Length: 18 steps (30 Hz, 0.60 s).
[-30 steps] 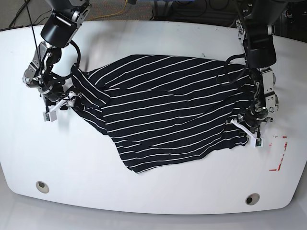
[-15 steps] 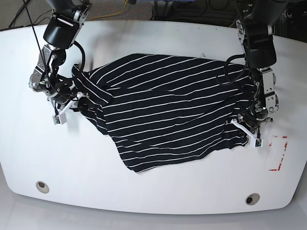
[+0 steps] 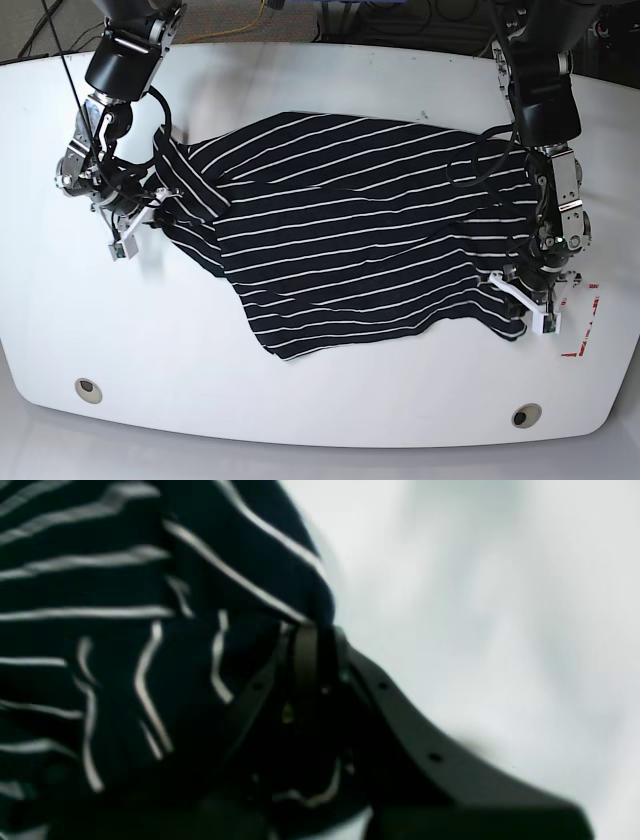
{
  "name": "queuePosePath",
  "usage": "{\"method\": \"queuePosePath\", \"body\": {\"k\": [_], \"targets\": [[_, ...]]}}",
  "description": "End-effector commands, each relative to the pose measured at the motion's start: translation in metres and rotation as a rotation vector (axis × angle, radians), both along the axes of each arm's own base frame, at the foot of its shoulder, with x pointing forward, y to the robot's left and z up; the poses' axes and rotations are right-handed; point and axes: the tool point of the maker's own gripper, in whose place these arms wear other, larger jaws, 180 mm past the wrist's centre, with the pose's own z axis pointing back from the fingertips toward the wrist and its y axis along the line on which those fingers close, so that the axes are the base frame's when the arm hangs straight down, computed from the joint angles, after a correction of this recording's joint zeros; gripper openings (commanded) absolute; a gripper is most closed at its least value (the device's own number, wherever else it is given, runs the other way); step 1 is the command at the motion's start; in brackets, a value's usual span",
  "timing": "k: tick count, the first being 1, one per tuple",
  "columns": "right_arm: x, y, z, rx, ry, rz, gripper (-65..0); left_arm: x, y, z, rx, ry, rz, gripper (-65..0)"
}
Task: Layout the t-shirt on the table in an organized manner, then fold the t-shirt properly
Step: 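Lift the shirt with both grippers and lay it down spread out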
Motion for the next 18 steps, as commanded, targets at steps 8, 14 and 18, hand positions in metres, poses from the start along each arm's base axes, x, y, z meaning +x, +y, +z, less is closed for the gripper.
{"method": "queuePosePath", "body": {"k": [8,14,18], "targets": [[0.04,-0.034,0.102,-0.181,-0.255,0.028,-65.0,0.018,-0.006,0.107,0.068,-0.281,-0.03,-62.5],[0.052,-0.043,0.148,-0.265,-0.357,0.038,-65.0,0.015,-0.015,0.157,0.104,-0.407,-0.048,-62.5],[0.059,-0.048,0.171,-0.302,-0.406,0.04,-65.0,0.009,-0.022,0.191,0.127,-0.496,-0.062,-62.5]]}}
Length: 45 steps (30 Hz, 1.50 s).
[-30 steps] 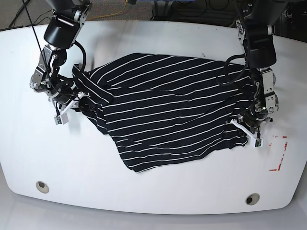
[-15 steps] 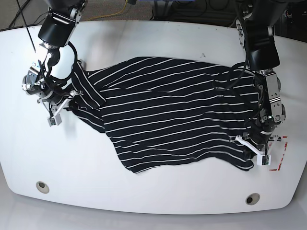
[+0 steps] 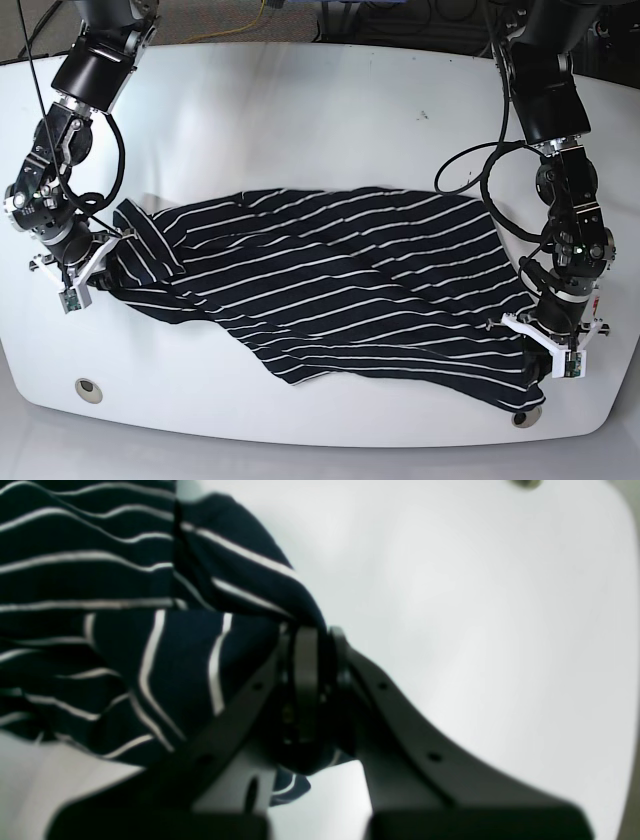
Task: Layout the t-shirt on the table in an organized manner, then fold the t-shirt properly
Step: 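Lift the shirt with both grippers and lay it down spread out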
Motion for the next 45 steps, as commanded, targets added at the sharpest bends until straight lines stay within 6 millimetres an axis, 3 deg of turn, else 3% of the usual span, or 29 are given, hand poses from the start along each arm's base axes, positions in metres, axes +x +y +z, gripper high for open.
{"method": "queuePosePath", "body": {"k": [1,13,17,25,33,40,45], "targets": [[0.013,-0.01,0.039,-0.04,-0.101,0.001,-65.0,0.0,-0.006,0.056,0.02,-0.156,-0.014,-62.5],[0.039,-0.028,0.096,-0.083,-0.214,-0.015,-65.0,0.0,-0.014,0.143,0.048,-0.363,-0.027,-62.5],[0.047,-0.042,0.116,-0.097,-0.241,-0.037,-65.0,0.004,-0.028,0.175,0.068,-0.428,-0.061,-62.5],[0.052,-0.055,0.131,-0.111,-0.219,-0.072,-65.0,0.004,-0.031,0.21,0.075,-0.501,-0.067,-62.5],[0.044,-0.067,0.126,-0.141,-0.178,-0.09,-65.0,0.002,-0.029,0.209,0.077,-0.501,-0.06,-62.5],[0.031,-0.067,0.097,-0.148,-0.106,-0.086,-65.0,-0.004,-0.014,0.18,0.077,-0.398,-0.014,-62.5],[0.016,-0.067,0.066,-0.144,-0.029,-0.081,-65.0,-0.012,-0.003,0.147,0.078,-0.293,0.019,-62.5]]}}
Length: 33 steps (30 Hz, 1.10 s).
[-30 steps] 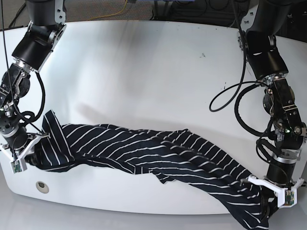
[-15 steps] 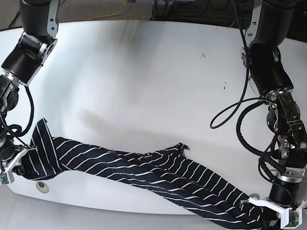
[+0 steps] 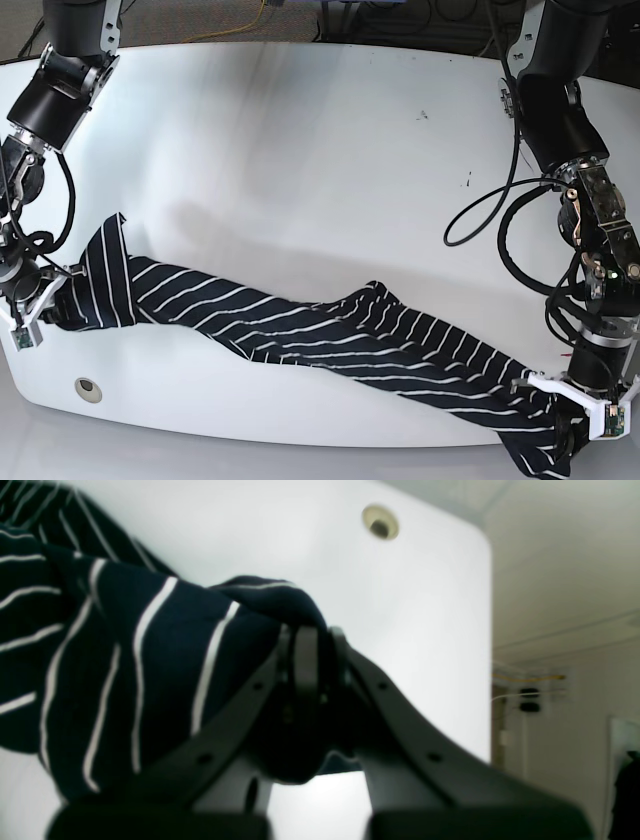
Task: Layout the t-shirt on the table in an organized manner, then fold the t-shirt properly
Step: 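Lift the shirt with both grippers and lay it down spread out, then release the shirt with both grippers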
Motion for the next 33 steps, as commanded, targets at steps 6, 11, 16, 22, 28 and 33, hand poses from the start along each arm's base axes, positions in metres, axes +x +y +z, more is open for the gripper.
{"method": "queuePosePath", "body": {"k": [6,11,16,22,28,33], "targets": [[-0.021,0.0,-0.029,0.0,0.062,0.0,-65.0,-0.027,0.04,-0.035,-0.031,0.081,0.106,-62.5],[-0.045,0.004,-0.064,0.014,0.151,0.002,-65.0,-0.051,0.069,-0.085,-0.054,0.217,0.187,-62.5],[-0.064,0.008,-0.089,0.027,0.216,0.002,-65.0,-0.083,0.094,-0.126,-0.067,0.327,0.266,-62.5],[-0.086,0.018,-0.117,0.054,0.287,0.006,-65.0,-0.118,0.111,-0.171,-0.067,0.448,0.321,-62.5],[-0.108,0.02,-0.137,0.059,0.35,0.007,-65.0,-0.147,0.113,-0.207,-0.082,0.545,0.344,-62.5],[-0.123,0.028,-0.154,0.069,0.394,0.004,-65.0,-0.162,0.113,-0.225,-0.076,0.601,0.348,-62.5]]}}
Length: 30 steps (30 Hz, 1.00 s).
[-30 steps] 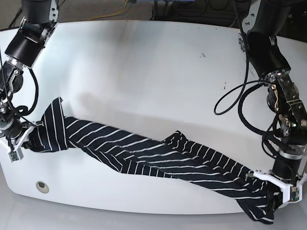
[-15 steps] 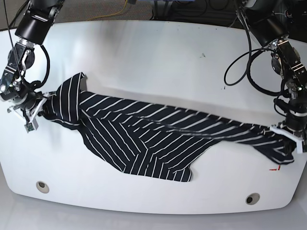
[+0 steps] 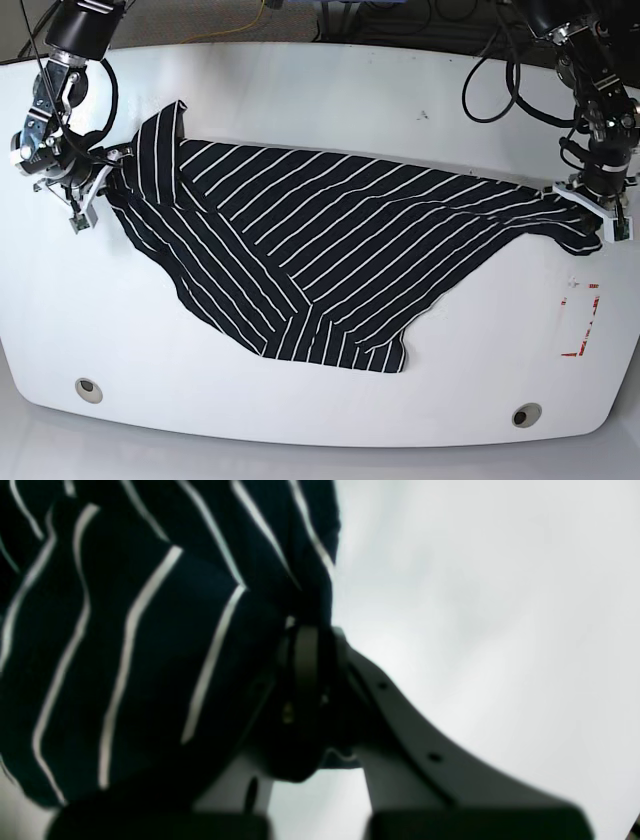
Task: Layout the t-shirt on the table in an organized manner, then fold the t-shirt properly
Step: 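Release the shirt with both grippers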
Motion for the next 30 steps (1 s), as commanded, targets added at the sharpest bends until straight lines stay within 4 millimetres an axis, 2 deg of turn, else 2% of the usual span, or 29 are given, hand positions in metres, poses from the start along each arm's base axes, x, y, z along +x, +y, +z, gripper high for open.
{"method": "queuePosePath", "body": {"k": [1,10,15,17,24,27,30], "targets": [[0.003,-0.004,0.007,-0.03,-0.021,0.003,-65.0,0.002,0.005,0.014,0.033,-0.046,0.001,-62.5],[-0.013,-0.007,-0.013,-0.133,0.065,-0.013,-64.9,-0.011,0.003,-0.001,0.031,0.006,-0.008,-61.9],[-0.016,-0.005,-0.017,-0.14,0.078,-0.018,-55.9,-0.012,-0.004,-0.006,0.047,0.036,-0.07,-60.7],[-0.016,-0.005,-0.017,-0.139,0.077,-0.018,-51.6,-0.014,-0.005,-0.009,0.049,0.059,-0.086,-57.3],[-0.013,-0.005,-0.013,-0.143,0.064,-0.015,-30.2,-0.02,-0.006,-0.018,0.044,0.131,-0.097,-33.2],[-0.008,-0.003,-0.004,-0.156,0.035,-0.007,-24.2,-0.02,-0.006,-0.018,0.044,0.13,-0.096,-27.2],[-0.003,-0.002,0.005,-0.168,0.01,-0.002,-19.3,-0.019,-0.007,-0.018,0.044,0.13,-0.101,-25.7]]}}
